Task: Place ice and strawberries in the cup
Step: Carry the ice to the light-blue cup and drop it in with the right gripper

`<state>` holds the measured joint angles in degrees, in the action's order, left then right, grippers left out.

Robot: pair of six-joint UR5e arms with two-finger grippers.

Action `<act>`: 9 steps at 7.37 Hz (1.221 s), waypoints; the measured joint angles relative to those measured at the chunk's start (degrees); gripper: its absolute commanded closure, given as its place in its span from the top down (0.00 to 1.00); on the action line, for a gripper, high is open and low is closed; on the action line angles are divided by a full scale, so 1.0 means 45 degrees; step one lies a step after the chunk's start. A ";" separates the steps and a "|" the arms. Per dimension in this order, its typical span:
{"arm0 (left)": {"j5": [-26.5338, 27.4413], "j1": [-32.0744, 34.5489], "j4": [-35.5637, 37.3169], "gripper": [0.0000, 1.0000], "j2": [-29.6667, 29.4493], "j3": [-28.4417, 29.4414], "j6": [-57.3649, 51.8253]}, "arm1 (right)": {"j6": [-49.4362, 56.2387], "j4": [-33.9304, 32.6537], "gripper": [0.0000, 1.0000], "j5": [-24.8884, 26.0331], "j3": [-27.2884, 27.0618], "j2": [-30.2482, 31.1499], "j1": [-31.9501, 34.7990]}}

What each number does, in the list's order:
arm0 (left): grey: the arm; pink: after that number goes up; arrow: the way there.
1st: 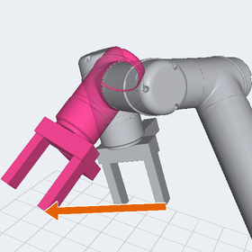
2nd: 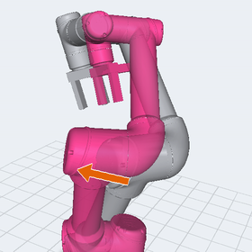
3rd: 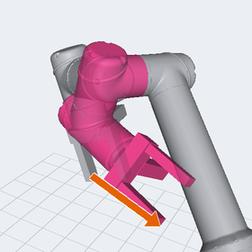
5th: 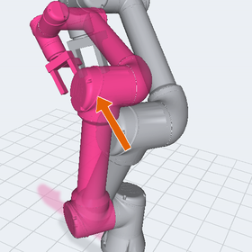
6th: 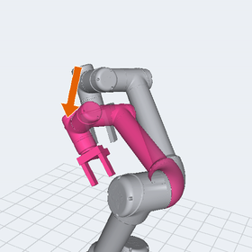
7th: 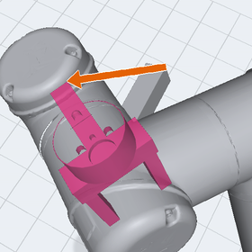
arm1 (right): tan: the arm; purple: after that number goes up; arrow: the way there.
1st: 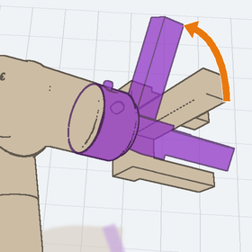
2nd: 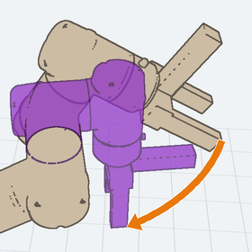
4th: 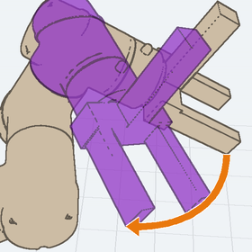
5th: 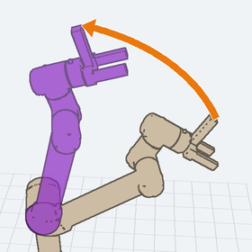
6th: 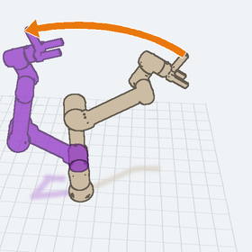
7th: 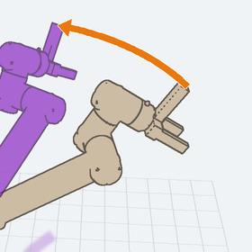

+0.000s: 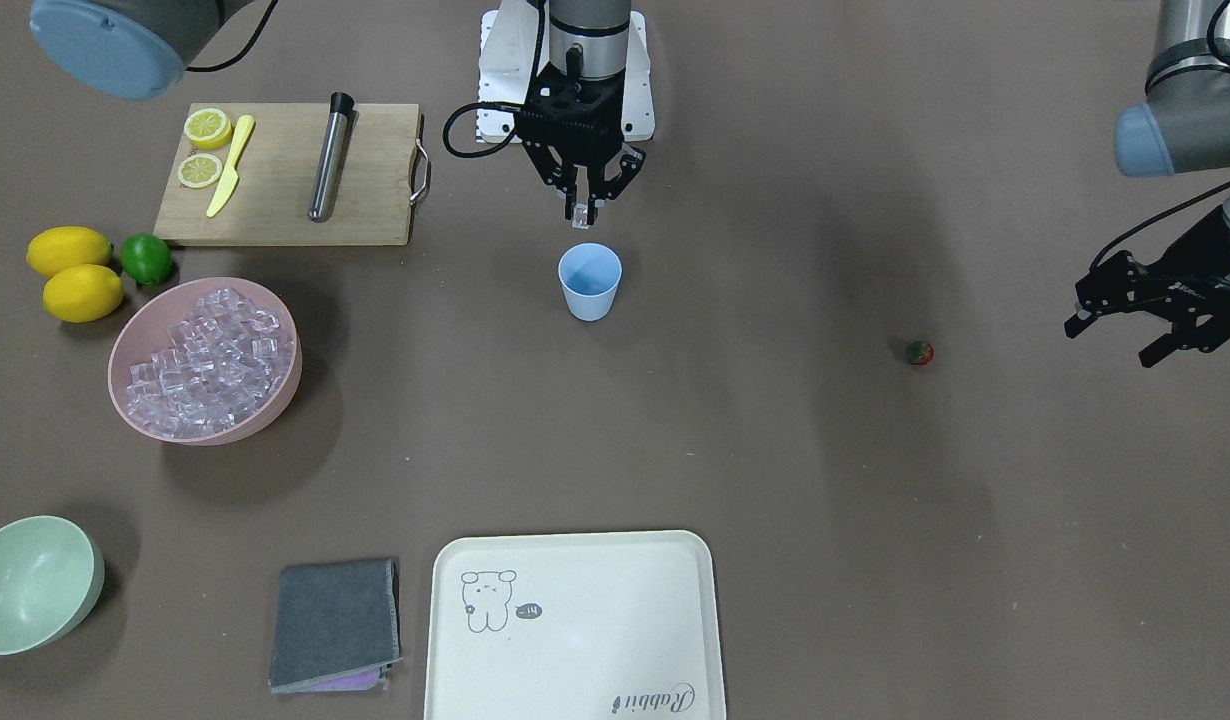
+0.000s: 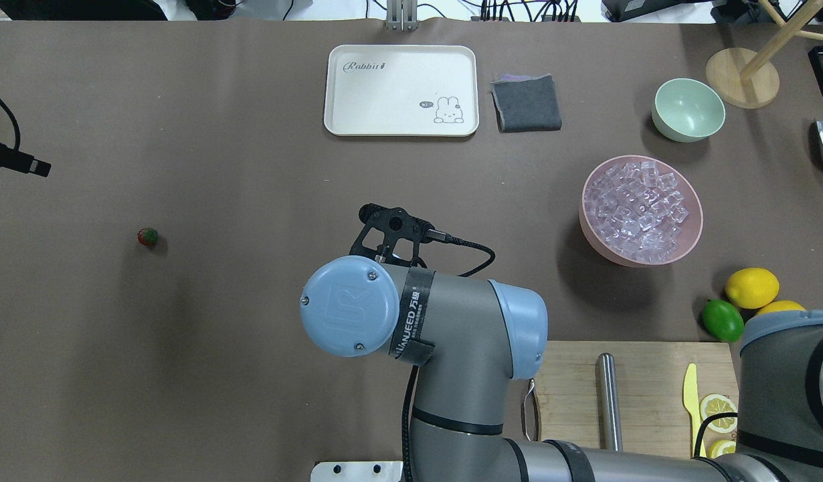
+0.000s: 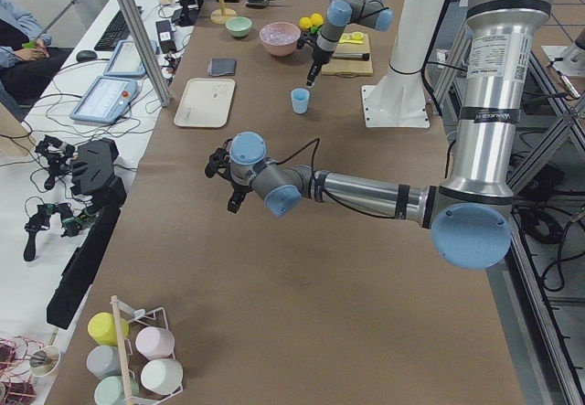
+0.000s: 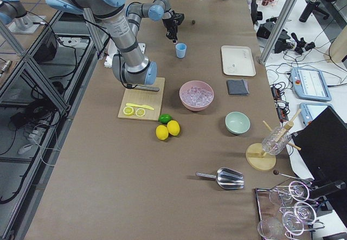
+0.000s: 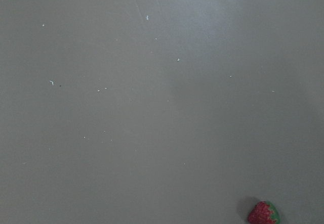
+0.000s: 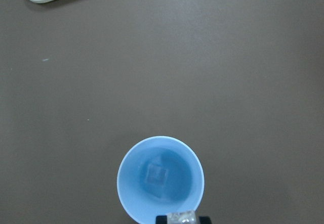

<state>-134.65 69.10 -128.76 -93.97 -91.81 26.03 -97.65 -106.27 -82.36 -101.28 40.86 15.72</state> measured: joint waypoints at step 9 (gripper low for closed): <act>0.0000 -0.0004 0.0000 0.98 -0.0016 0.0014 -0.0002 | 0.0442 0.1204 1.00 -0.0167 0.0318 0.0235 0.0529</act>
<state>-134.65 69.08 -128.76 -94.04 -91.75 26.02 -95.66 -100.85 -83.11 -99.85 41.92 18.10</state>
